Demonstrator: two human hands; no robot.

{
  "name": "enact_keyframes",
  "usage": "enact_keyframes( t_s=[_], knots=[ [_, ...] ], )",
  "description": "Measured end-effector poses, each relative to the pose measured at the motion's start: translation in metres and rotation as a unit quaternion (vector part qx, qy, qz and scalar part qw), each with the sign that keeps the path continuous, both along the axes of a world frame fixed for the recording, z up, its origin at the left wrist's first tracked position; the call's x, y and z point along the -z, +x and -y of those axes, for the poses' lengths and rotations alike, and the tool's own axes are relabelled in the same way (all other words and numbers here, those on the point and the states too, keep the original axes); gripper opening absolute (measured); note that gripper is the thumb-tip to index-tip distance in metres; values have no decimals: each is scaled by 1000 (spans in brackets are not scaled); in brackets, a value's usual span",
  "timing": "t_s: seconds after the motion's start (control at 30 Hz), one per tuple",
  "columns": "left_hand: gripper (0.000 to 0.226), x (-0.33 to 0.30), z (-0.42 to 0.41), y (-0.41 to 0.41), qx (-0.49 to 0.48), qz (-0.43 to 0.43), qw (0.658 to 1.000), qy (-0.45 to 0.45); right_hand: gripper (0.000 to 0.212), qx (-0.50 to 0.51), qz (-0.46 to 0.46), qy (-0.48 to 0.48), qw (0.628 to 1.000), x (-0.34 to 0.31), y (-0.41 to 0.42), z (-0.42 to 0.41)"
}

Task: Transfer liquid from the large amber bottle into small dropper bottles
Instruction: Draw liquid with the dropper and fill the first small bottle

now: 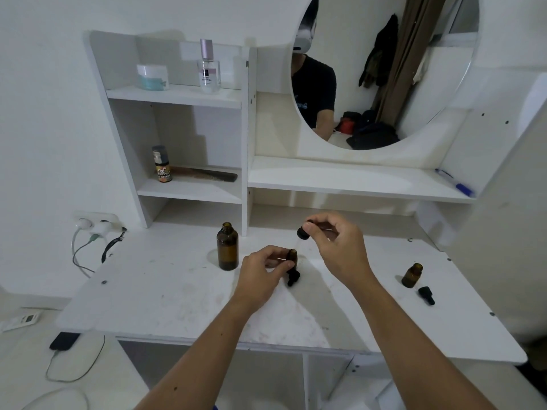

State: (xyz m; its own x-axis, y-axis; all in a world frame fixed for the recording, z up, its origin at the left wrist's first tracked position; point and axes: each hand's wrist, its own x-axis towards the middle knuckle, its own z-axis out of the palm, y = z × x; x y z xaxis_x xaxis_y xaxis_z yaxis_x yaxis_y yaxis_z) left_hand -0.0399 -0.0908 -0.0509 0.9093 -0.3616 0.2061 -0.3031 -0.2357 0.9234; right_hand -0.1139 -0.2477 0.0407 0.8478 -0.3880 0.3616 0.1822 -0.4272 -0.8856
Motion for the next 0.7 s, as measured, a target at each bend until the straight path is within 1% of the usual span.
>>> enact_keyframes(
  t_s=[0.17, 0.27, 0.33, 0.5, 0.7],
  knots=[
    [21, 0, 0, -1, -4, 4, 1000, 1, 6, -9, 6, -7, 1000, -2, 1, -3],
    [21, 0, -1, -1, -3, 0, 1000, -4, 13, 6, 11, -32, 999, -1, 3, -3],
    [21, 0, 0, -1, -5, -1, 1000, -4, 13, 12, 17, -44, 999, -1, 2, -3],
    [22, 0, 0, -1, -13, 0, 1000, -3, 6, -4, 21, -47, 999, -4, 0, -6],
    [29, 0, -2, -4, -17, -8, 1000, -12, 9, 8, 58, -36, 998, -17, -6, -3]
  ],
)
